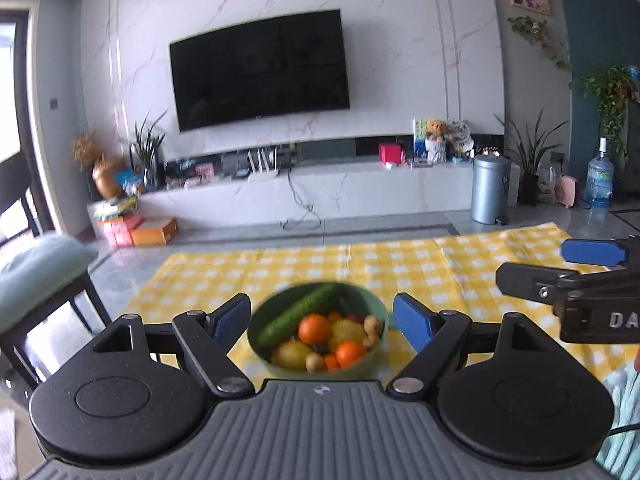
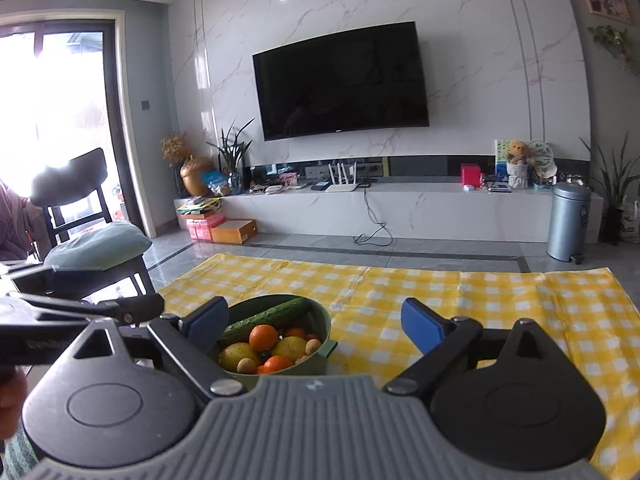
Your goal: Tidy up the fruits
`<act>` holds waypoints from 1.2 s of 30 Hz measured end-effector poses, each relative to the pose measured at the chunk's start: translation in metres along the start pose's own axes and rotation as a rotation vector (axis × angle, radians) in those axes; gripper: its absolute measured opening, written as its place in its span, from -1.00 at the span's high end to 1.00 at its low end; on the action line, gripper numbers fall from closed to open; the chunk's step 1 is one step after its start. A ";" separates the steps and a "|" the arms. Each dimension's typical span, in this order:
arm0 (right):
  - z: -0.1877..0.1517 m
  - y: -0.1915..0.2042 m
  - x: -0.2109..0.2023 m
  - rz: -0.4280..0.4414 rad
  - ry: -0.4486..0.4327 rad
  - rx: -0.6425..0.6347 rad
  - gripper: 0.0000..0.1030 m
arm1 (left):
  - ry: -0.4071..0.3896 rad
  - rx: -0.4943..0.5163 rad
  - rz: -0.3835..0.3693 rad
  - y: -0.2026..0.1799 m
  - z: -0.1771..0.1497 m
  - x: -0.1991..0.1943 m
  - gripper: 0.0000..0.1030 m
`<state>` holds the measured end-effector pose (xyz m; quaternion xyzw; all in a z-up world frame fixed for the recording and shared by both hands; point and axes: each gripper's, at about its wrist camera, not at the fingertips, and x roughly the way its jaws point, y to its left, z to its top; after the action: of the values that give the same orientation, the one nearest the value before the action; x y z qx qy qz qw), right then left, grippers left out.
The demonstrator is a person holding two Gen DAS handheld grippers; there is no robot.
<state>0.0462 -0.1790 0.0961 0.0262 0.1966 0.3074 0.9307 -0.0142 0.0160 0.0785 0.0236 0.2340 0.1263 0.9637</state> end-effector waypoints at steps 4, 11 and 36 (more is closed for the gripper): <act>-0.022 0.007 0.002 -0.043 -0.006 0.005 -0.76 | 0.051 -0.019 0.017 -0.002 -0.016 0.013 -0.84; -0.049 -0.005 0.031 -0.084 0.060 0.039 -0.76 | 0.126 -0.012 0.028 -0.011 -0.043 0.038 -0.84; -0.072 -0.018 0.068 -0.094 0.118 0.018 -0.76 | 0.237 -0.020 0.033 -0.015 -0.056 0.080 -0.84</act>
<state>0.0787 -0.1593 0.0032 0.0073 0.2550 0.2625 0.9306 0.0322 0.0206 -0.0089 0.0028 0.3445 0.1465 0.9273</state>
